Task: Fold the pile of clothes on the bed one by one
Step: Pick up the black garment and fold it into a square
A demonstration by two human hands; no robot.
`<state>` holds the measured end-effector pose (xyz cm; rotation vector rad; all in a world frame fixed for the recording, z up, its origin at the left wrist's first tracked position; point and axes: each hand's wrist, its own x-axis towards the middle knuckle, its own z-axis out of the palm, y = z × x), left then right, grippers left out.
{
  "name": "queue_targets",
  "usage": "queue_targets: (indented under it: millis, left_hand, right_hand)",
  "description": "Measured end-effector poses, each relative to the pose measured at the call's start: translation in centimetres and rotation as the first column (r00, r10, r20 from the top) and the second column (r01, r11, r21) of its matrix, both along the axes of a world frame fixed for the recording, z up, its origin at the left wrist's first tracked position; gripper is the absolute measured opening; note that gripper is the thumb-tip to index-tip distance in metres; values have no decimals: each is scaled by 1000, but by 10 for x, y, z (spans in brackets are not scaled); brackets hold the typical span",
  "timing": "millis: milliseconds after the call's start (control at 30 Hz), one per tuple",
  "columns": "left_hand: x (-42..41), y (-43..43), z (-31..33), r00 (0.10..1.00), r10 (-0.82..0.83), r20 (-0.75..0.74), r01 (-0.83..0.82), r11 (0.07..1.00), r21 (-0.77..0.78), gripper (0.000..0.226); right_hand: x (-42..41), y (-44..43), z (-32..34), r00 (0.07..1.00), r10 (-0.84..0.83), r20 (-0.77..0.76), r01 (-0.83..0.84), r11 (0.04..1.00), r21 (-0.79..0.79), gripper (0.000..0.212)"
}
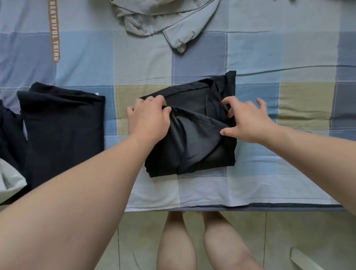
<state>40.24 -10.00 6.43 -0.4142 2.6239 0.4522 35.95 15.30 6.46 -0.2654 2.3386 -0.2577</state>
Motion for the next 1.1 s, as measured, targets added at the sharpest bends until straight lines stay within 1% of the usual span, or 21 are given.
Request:
queue_targets:
  millis: [100,167,200,267,333,400,467,500,533,633,667,733,800,833,867,900,933,1000,1033,1067,1100]
  left_hand:
    - [2,-8,5,971,238,19,-237,971,-32,20]
    - [3,-11,6,969,247,23,-246,968,-53,16]
    - [3,-10,6,979,202,9,-201,978,-45,15]
    - [3,-6,8,998,40,-42,-40,999,-2,19]
    - [1,1,11,985,-164,-60,166,986,26,38]
    - [-1,7,11,948,-318,5,318,948,23,51]
    - [-4,10,7,936,-350,44,350,937,9,40]
    - [-6,10,6,948,-317,38,317,948,5,32]
    - [-8,10,4,970,-243,19,243,970,-1,27]
    - [-11,8,-2,998,52,-18,-53,998,-38,23]
    - [-11,7,-5,995,103,7,-103,993,-64,23]
    - [-8,4,-13,987,146,63,-137,982,-129,24]
    - [-3,2,-17,977,210,42,-200,965,-168,22]
    - [0,2,-17,971,240,-10,-238,955,-175,20]
    - [3,4,-15,967,242,-85,-253,952,-172,20]
    - [7,8,-13,966,196,-170,-223,961,-162,23]
    - [12,12,-9,963,106,-249,-147,978,-148,28]
    - [21,22,-5,920,-125,-370,91,990,-108,29]
    - [27,26,-6,887,-250,-388,225,968,-109,27]
    - [33,28,-9,856,-365,-366,344,931,-123,27]
    - [38,29,-12,843,-446,-301,425,895,-135,29]
  right_hand:
    - [-5,5,3,994,78,74,-83,994,69,67]
    - [-7,2,1,992,84,93,-93,991,98,52]
    - [-8,0,1,995,62,73,-68,994,86,38]
    - [-9,-4,-1,1000,27,8,-27,999,31,12]
    - [-10,-7,-1,999,-10,-32,9,999,-32,10]
    - [-11,-8,4,996,-78,-45,75,994,-82,11]
    - [-15,-7,8,979,-198,-45,188,967,-175,11]
    - [-18,-8,10,963,-264,-49,246,941,-233,12]
    - [-21,-10,11,947,-317,-55,289,914,-285,13]
    - [-38,-23,5,921,-379,-94,330,883,-333,11]
    - [-45,-29,1,912,-397,-102,347,881,-322,10]
    - [-57,-41,-8,880,-470,-64,430,847,-311,10]
    - [-60,-49,-13,845,-533,-41,497,811,-309,6]
    - [-56,-51,-12,854,-514,-84,468,828,-310,8]
    - [-47,-50,-11,878,-444,-178,377,872,-313,16]
    - [-35,-48,-8,895,-333,-295,243,922,-303,25]
    - [-22,-44,-6,886,-227,-405,109,949,-295,32]
    - [3,-36,-6,855,-91,-510,-69,956,-285,31]
    - [13,-32,-10,852,-38,-523,-120,957,-265,27]
    - [20,-29,-15,864,10,-504,-148,961,-234,25]
    - [24,-26,-20,887,62,-457,-167,967,-192,28]
